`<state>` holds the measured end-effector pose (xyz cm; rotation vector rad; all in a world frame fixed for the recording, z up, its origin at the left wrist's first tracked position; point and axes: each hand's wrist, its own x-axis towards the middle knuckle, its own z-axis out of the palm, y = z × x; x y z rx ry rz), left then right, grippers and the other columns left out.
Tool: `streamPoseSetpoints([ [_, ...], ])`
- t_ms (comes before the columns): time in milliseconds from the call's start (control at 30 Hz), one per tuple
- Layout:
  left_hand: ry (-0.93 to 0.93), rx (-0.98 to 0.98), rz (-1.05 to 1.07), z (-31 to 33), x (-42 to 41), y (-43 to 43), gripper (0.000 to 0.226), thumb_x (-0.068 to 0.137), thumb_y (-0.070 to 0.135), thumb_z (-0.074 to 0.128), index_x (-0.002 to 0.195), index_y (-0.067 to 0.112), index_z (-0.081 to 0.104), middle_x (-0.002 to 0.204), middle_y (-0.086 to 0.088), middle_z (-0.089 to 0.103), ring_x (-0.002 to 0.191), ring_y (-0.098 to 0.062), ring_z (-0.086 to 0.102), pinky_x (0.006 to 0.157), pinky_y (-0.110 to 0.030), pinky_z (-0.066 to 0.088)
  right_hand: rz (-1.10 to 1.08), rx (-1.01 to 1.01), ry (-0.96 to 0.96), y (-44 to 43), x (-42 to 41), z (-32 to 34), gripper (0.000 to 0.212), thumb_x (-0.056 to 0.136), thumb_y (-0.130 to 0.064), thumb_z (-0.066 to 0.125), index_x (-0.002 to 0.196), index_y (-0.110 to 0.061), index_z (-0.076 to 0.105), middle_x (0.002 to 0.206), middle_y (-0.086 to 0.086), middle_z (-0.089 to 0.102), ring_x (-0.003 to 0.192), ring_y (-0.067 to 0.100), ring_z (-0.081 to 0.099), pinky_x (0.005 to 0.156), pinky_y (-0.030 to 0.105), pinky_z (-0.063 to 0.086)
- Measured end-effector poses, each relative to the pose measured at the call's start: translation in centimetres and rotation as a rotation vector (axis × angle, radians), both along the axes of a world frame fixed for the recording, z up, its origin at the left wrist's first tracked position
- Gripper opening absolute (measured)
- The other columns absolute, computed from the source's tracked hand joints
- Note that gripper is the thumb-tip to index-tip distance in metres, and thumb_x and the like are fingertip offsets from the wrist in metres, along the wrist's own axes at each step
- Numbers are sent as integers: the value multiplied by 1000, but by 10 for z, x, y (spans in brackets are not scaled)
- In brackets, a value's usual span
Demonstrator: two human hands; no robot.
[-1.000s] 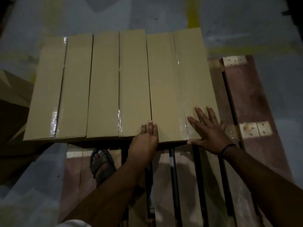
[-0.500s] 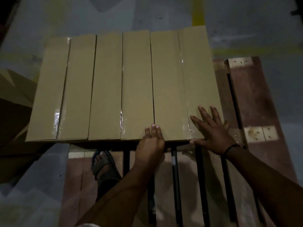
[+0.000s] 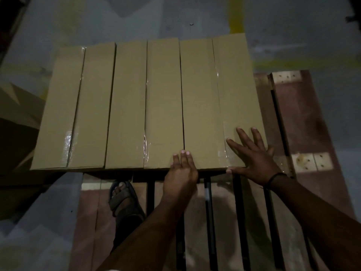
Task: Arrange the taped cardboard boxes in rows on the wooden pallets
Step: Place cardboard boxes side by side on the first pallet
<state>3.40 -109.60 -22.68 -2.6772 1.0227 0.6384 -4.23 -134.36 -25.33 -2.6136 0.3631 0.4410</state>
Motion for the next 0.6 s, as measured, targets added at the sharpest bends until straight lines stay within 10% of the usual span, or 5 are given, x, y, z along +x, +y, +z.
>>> streamPoseSetpoints([
  [600,156,-3,105,11,2,-3,83,101,-2,50,160,1,-8,168,-23,-8,156,-43,-3,121,-48,29,-55,-122,83,17,-8,1,91,86,-66,64,154,-58,4,165,-20,-24,151,16,-29,115,72,7],
])
